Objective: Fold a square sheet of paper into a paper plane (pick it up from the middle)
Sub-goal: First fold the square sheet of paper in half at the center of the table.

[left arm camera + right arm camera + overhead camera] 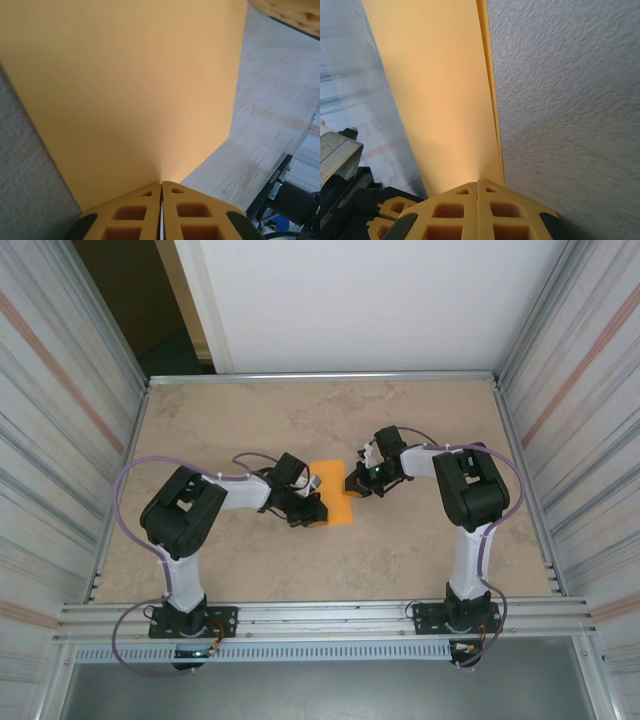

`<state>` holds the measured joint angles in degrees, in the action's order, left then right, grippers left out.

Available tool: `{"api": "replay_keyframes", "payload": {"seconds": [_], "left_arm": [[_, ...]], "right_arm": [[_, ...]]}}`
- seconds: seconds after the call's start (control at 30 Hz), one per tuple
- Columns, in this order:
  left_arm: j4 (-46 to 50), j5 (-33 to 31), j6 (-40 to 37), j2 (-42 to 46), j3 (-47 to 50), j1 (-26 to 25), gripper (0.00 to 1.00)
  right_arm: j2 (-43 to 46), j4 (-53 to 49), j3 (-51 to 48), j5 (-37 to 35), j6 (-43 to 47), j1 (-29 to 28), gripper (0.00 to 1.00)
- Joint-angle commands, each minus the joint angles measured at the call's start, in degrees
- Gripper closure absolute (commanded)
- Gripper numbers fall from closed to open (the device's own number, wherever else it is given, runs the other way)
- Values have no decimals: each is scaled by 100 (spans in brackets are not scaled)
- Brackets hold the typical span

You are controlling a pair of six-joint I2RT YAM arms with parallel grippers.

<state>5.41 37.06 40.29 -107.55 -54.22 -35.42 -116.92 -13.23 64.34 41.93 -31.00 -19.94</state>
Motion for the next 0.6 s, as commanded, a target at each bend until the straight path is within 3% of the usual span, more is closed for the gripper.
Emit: {"api": "replay_keyframes", "payload": {"seconds": [0.0,0.3,0.57], "left_arm": [[521,-209,-52,52,493,146,89],[431,117,481,1040,700,390,88],[297,152,360,807,281,449,88]], "right_arm": [[-1078,-1067,-731,-2389,-200,123,100],[-1063,-1089,-714,-2395,-204,128,100],[-75,-982,-614,-1771,-146,42,100]]}}
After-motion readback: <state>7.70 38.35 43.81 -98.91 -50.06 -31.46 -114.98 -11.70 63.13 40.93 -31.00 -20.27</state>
